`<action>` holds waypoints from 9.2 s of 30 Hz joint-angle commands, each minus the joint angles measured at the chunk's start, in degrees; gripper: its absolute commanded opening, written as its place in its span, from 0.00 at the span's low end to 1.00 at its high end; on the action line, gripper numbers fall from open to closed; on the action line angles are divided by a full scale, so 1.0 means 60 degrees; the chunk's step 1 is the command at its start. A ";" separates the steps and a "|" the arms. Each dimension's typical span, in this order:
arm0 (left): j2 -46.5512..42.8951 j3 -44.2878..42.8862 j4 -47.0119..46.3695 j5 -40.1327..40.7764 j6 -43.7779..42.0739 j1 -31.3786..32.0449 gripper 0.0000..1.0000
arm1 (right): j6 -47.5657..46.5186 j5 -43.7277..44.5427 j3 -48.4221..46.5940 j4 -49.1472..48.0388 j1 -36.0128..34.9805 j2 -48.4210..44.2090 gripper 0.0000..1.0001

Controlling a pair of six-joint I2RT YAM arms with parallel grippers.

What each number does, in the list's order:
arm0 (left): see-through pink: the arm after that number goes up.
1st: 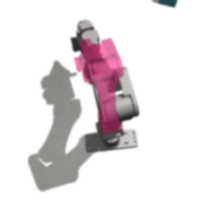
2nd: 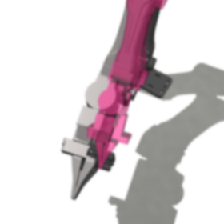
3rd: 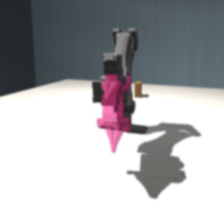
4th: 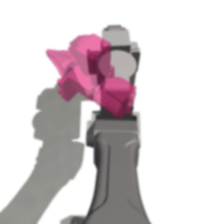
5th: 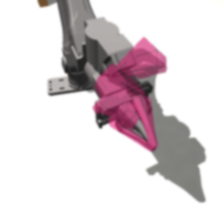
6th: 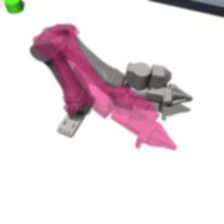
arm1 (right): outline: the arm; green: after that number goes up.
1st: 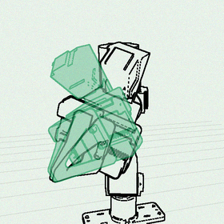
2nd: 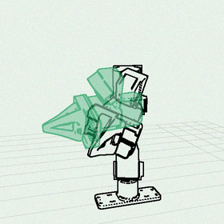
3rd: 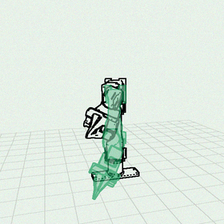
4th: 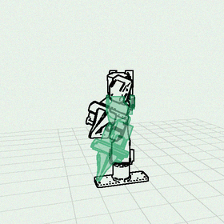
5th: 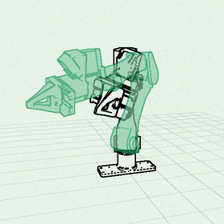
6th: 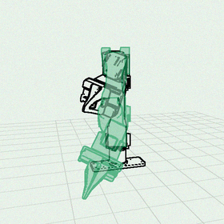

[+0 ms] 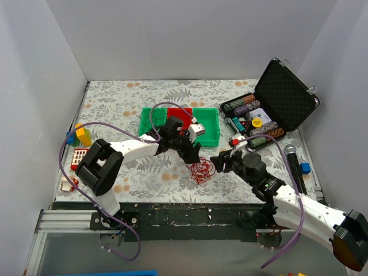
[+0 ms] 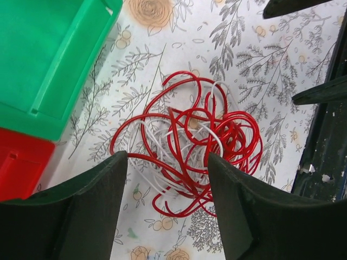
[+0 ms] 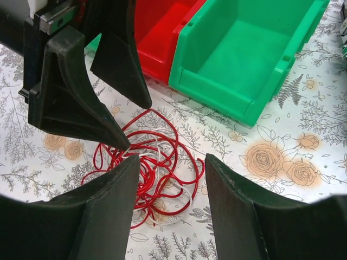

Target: Untangle the cables

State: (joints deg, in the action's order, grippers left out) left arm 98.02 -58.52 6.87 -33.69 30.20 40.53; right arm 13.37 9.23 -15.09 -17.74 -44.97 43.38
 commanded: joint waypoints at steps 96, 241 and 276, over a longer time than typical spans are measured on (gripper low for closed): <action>-0.1571 -1.0344 -0.8279 0.1001 -0.7946 0.1578 0.00 | 0.0205 -0.3545 -0.1350 -0.0620 -0.0005 0.2939 0.65; -0.5027 0.0818 -0.4048 0.5634 -0.6908 -0.1629 0.00 | -0.0206 -0.1188 -0.1147 -0.0281 0.0332 0.1516 0.64; -0.0958 -0.1378 -0.1204 0.5337 -0.4448 -0.1028 0.00 | -0.0103 -0.0705 -0.1278 -0.0105 0.0874 0.1442 0.64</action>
State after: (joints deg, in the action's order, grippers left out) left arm 87.94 -61.56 -1.02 -2.07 -1.39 34.22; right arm 12.69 3.11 -21.47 -16.40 -40.40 52.16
